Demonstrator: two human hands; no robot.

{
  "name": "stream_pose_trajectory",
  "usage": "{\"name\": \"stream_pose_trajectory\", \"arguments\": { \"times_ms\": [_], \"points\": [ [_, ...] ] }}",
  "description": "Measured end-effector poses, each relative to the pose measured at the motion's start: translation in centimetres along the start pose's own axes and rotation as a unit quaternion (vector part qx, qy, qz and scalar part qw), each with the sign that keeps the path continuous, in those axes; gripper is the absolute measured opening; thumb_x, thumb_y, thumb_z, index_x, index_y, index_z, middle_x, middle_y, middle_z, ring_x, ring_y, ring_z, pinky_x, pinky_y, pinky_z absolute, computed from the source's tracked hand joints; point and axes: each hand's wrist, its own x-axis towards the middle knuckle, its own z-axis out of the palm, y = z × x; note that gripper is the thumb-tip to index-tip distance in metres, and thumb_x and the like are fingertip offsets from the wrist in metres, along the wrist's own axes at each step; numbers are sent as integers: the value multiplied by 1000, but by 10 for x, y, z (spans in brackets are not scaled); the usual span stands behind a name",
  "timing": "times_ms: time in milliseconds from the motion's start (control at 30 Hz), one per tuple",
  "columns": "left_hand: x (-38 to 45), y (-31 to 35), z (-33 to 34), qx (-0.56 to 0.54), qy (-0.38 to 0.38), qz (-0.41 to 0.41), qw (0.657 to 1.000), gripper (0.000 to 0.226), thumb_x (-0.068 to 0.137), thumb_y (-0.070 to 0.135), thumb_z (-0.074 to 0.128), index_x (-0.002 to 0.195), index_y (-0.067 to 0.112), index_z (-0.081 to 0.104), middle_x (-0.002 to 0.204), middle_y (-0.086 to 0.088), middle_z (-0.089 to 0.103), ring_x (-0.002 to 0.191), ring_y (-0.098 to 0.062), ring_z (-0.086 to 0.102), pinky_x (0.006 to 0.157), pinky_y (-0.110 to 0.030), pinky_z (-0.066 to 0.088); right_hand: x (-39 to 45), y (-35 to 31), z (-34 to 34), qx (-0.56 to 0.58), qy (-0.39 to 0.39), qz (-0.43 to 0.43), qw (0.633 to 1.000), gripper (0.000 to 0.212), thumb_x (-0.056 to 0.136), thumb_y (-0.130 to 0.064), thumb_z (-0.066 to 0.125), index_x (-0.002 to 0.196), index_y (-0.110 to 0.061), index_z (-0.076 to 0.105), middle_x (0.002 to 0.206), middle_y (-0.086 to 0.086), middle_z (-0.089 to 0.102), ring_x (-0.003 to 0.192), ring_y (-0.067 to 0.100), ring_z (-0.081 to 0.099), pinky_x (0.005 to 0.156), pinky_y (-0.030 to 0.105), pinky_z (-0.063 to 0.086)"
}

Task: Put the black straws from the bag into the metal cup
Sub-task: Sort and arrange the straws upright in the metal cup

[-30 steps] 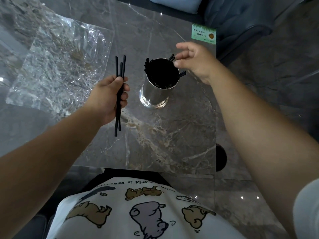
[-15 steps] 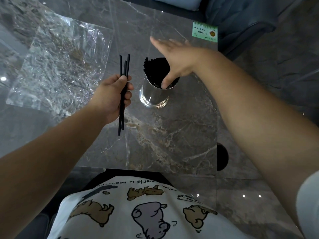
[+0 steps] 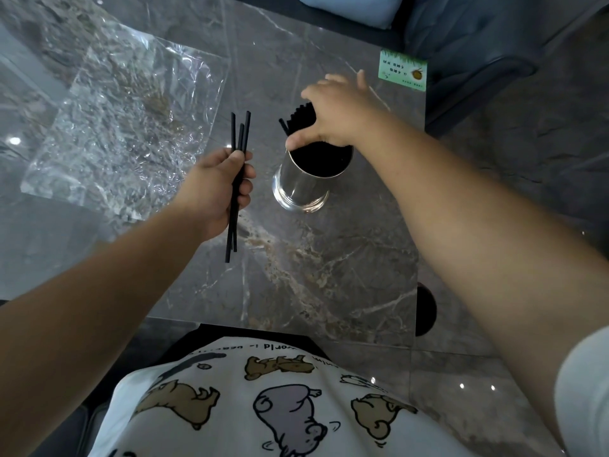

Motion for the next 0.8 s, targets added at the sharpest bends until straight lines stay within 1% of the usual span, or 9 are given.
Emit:
{"name": "stream_pose_trajectory", "arguments": {
  "times_ms": [100, 200, 300, 400, 433, 500, 633, 733, 800],
  "points": [
    [2, 1, -2, 0, 2, -2, 1000, 15, 101, 19, 43, 99, 13, 57, 68, 4, 58, 54, -10, 45, 49, -21, 35, 2, 7, 2, 51, 20, 54, 997, 92, 59, -85, 57, 123, -19, 53, 127, 5, 58, 125, 30, 45, 111, 59, 20],
    [3, 1, -4, 0, 2, -5, 1000, 15, 101, 19, 43, 99, 13, 57, 69, 4, 58, 54, -10, 45, 50, -21, 36, 0, 17, 5, 149, 35, 70, 986, 90, 60, -78, 65, 122, -14, 54, 125, 6, 60, 114, 29, 55, 99, 49, 41],
    [3, 1, -4, 5, 7, -6, 1000, 16, 101, 19, 44, 100, 13, 58, 68, 4, 58, 54, -10, 47, 50, -22, 36, -6, 29, 8, 247, 12, 62, 967, 91, 61, -68, 74, 131, -17, 48, 132, 0, 55, 114, 20, 54, 91, 34, 43],
    [3, 1, -2, 10, 9, -7, 1000, 16, 101, 18, 44, 99, 13, 59, 69, 3, 59, 54, -10, 47, 50, -22, 36, -14, 41, 10, 317, 2, 70, 946, 91, 61, -62, 79, 136, -24, 44, 116, -12, 53, 102, 8, 53, 75, 24, 41],
    [3, 1, -1, 10, 10, -7, 1000, 16, 101, 18, 45, 98, 13, 60, 69, 2, 58, 54, -11, 47, 50, -22, 36, -16, 45, 11, 342, 3, 72, 937, 90, 60, -60, 80, 135, -26, 45, 110, -15, 54, 99, 5, 54, 74, 23, 43],
    [2, 2, 1, 10, 9, -6, 1000, 17, 101, 18, 44, 97, 13, 60, 69, 2, 58, 54, -11, 46, 50, -22, 36, -19, 55, 17, 382, 5, 73, 921, 83, 59, -55, 82, 130, -29, 49, 105, -17, 59, 100, 1, 56, 83, 28, 48],
    [2, 0, 3, 11, 4, -6, 1000, 17, 101, 18, 43, 96, 13, 59, 69, 2, 57, 54, -11, 46, 50, -21, 36, -21, 68, 28, 431, 27, 74, 899, 53, 67, -38, 82, 115, -31, 61, 112, -10, 64, 108, 5, 60, 99, 36, 49],
    [1, -4, 3, 14, 1, -9, 1000, 16, 101, 17, 43, 97, 13, 58, 69, 1, 57, 54, -11, 46, 50, -22, 35, -23, 68, 33, 464, 47, 78, 881, 37, 75, -23, 79, 110, -23, 66, 109, -2, 68, 105, 10, 63, 101, 36, 49],
    [1, -6, 3, 15, -1, -11, 1000, 16, 101, 17, 44, 97, 13, 59, 69, 1, 57, 54, -11, 46, 50, -22, 36, -25, 65, 33, 479, 49, 78, 873, 26, 77, -17, 77, 100, -23, 69, 101, -2, 71, 100, 11, 66, 99, 35, 50]
  ]
}}
